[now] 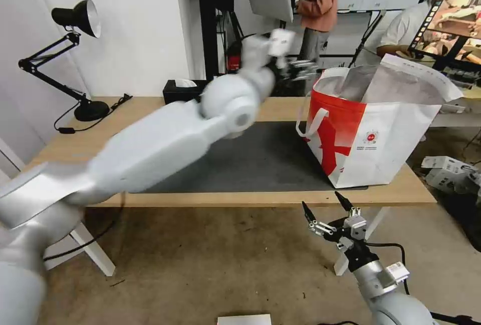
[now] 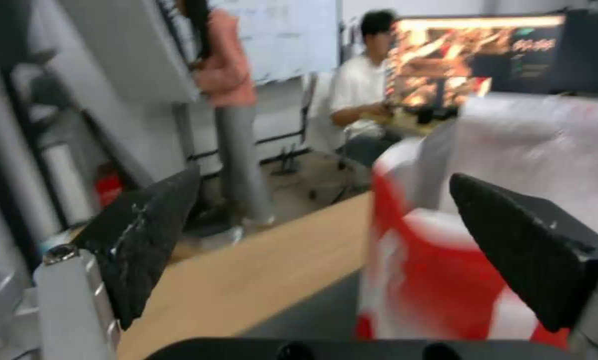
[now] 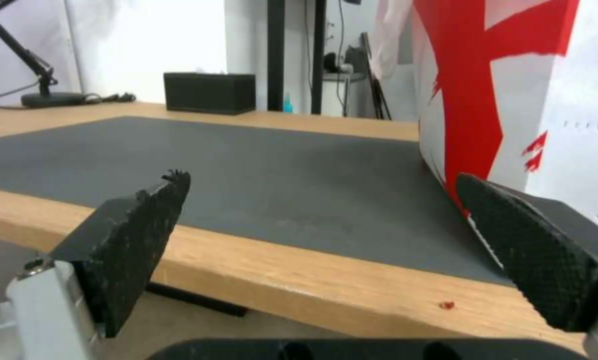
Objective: Pick up the trash from the table and place it into the takeout bag.
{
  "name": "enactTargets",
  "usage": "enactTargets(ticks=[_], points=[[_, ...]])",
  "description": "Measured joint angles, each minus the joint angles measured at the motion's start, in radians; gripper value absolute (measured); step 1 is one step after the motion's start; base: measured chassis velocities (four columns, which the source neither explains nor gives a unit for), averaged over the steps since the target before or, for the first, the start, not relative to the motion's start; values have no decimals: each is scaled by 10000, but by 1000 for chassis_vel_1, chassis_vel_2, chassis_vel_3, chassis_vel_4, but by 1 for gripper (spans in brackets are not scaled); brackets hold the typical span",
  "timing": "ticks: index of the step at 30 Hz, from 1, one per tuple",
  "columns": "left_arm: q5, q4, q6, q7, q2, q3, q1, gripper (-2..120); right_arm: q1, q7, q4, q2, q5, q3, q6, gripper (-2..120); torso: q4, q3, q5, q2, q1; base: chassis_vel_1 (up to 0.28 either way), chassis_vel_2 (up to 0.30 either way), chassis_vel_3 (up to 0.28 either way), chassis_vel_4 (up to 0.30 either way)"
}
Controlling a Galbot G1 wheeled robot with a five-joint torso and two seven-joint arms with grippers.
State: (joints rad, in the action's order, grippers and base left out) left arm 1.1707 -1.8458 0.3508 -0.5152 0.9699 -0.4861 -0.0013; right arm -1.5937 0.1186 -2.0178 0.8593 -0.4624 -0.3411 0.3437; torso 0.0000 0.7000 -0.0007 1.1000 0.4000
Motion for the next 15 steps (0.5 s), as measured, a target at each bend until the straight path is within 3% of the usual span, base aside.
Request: enactTargets(ticks=[1,3,5,8,10,12,15], points=[[0,0,0,0,0,0,0,100,0,0,0,0,0,0,0,100,0,0,0,0,0,0,0,0,0],[-195,-699,-198,158,-900,908,1277,100,0,4,1,0,-1,0,0,100,7,0,-1,0,-1,0,0,0,0],[-299,-940,-279,248,-1177,1340,1811,100,0,2,0,0,0,0,1,100,8,0,-3,0,0,0,0,0,0],[-829,-1803,-487,460,-1943,3100,4062,100,0,1,0,0,0,0,0,100,0,-1,1,1,-1,0,0,0,0],[-901,-1894,-511,481,-2005,3310,4360,100,0,4,0,0,-1,-1,0,100,-1,-1,2,1,-1,0,0,0,0],[-1292,-2282,-602,596,-2205,4222,5559,100,0,4,0,0,-1,0,0,100,-3,-1,2,0,0,0,0,0,0],[-1580,-2554,-674,709,-2302,4868,6464,100,0,3,0,0,0,-1,0,100,-1,-1,6,1,-1,0,0,0,0]])
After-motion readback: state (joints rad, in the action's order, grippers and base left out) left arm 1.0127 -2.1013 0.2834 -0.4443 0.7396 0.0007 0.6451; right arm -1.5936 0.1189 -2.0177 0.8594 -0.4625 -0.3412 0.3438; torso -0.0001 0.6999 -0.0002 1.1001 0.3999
